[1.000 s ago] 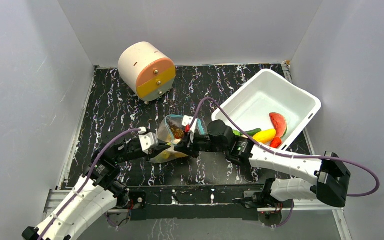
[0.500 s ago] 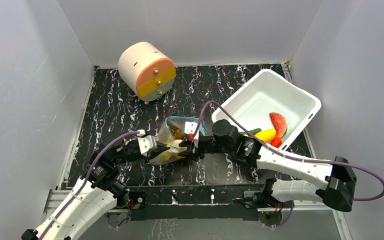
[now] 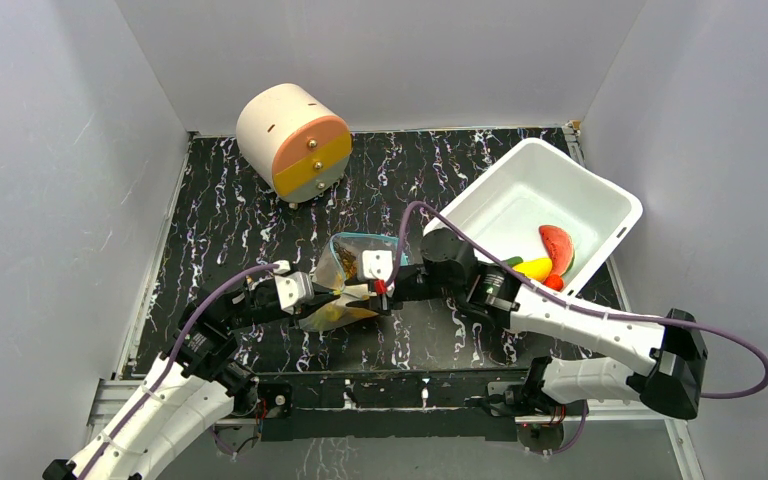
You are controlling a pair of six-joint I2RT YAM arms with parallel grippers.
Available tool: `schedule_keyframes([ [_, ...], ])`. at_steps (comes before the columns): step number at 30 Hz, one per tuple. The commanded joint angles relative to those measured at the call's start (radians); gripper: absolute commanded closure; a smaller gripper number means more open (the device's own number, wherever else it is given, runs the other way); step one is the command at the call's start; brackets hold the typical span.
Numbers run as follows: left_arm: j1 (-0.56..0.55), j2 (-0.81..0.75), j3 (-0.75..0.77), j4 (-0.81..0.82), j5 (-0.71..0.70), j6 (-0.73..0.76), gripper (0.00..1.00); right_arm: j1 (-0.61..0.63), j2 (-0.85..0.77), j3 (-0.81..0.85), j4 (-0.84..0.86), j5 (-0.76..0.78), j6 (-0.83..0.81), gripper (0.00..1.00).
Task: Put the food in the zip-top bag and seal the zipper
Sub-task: Zip the zipper food storage bag at the center of the board.
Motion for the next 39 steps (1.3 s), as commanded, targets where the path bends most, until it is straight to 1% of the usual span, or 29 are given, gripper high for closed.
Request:
schedule_keyframes([
  [1, -0.003, -0.012, 0.017, 0.019, 0.043, 0.016, 1.00, 0.009, 0.033, 0.075, 0.058, -0.034, -0.038, 0.63],
  [9, -0.004, -0.006, 0.016, 0.017, 0.057, 0.009, 1.00, 0.013, 0.074, 0.095, 0.067, -0.051, -0.050, 0.66],
  [17, -0.003, 0.002, 0.021, 0.010, 0.062, 0.017, 1.00, 0.014, 0.093, 0.101, 0.075, -0.058, -0.059, 0.67],
  [23, -0.003, -0.003, 0.021, 0.002, 0.068, 0.021, 1.00, 0.014, 0.101, 0.090, 0.067, -0.041, -0.073, 0.78],
  [28, -0.003, -0.013, 0.021, -0.004, 0.097, 0.030, 1.00, 0.014, 0.093, 0.073, 0.046, -0.009, -0.094, 0.95],
  [30, -0.003, -0.019, 0.020, -0.004, 0.098, 0.030, 1.00, 0.014, 0.082, 0.068, 0.026, 0.020, -0.111, 1.00],
  [35, -0.003, -0.059, 0.019, 0.009, 0.047, -0.001, 1.00, 0.013, 0.019, 0.052, -0.067, 0.104, -0.179, 1.00],
  [39, -0.003, -0.073, 0.027, 0.031, 0.054, -0.039, 1.00, 0.013, -0.034, 0.036, -0.105, 0.147, -0.197, 1.00],
])
